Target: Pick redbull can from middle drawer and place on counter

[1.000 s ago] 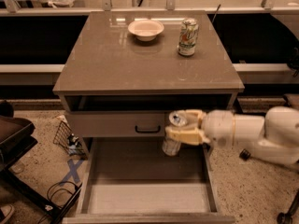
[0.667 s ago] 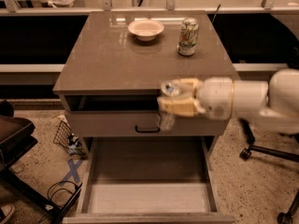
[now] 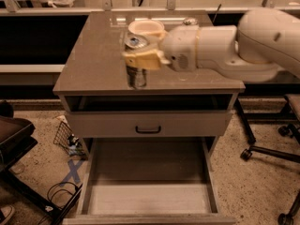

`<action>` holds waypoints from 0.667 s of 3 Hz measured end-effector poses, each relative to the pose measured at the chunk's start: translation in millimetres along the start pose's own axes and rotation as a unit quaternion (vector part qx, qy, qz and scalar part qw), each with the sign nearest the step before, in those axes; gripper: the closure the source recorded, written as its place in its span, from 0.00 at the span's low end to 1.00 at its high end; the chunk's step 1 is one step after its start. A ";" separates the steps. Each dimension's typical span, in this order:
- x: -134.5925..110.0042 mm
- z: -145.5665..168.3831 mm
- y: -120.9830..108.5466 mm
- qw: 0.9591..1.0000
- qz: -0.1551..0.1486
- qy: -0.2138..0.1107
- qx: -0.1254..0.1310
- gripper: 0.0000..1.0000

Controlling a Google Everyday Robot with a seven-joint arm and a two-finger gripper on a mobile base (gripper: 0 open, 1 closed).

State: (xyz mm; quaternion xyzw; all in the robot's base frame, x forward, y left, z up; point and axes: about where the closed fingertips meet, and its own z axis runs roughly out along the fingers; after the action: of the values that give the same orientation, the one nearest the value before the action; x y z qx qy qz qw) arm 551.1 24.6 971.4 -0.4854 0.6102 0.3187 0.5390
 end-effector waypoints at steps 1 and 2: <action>-18.7 56.5 -13.4 1.000 -0.009 -0.015 -0.016 1.00; -11.7 120.0 -25.1 0.999 0.005 -0.024 -0.046 1.00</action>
Offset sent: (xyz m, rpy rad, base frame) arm 0.1090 0.1682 -0.0386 0.0730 0.0663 0.1592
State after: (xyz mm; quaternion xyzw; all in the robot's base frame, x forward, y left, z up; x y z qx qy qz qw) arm 615.8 128.7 960.2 -0.4989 0.5841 0.3602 0.5293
